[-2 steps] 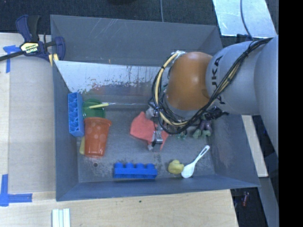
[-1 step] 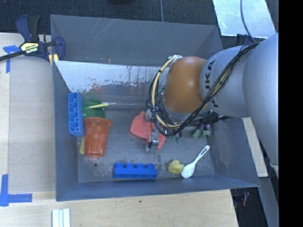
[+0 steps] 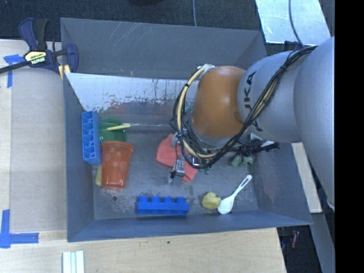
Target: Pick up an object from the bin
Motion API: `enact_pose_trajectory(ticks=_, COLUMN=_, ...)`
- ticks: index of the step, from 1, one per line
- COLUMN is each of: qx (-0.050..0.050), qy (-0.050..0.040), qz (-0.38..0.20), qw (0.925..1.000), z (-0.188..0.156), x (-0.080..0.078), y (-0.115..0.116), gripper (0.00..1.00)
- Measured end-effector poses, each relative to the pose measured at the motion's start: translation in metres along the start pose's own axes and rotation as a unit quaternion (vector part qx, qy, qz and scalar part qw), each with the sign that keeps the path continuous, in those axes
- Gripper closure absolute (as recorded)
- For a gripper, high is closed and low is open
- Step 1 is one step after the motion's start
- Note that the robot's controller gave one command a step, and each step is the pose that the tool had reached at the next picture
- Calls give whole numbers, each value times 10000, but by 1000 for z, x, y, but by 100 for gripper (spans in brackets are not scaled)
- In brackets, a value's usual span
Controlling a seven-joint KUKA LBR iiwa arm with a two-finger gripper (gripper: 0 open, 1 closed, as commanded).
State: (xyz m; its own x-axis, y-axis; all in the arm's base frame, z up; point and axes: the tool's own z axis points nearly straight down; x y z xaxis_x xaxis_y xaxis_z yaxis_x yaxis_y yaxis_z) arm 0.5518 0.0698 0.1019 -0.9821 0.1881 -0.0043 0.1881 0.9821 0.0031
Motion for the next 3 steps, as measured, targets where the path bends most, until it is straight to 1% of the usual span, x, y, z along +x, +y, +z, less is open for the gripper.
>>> enact_pose_trajectory(ticks=1, qx=13, qy=-10, qz=-193, qw=9998, z=20, x=-14, y=-15, gripper=0)
enact_pose_trajectory(ticks=2, qx=2, qy=-8, qz=847, qw=9964, z=31, x=-14, y=-20, gripper=100)
enact_pose_trajectory(ticks=3, qx=2, qy=-8, qz=848, qw=9964, z=31, x=-14, y=-20, gripper=100)
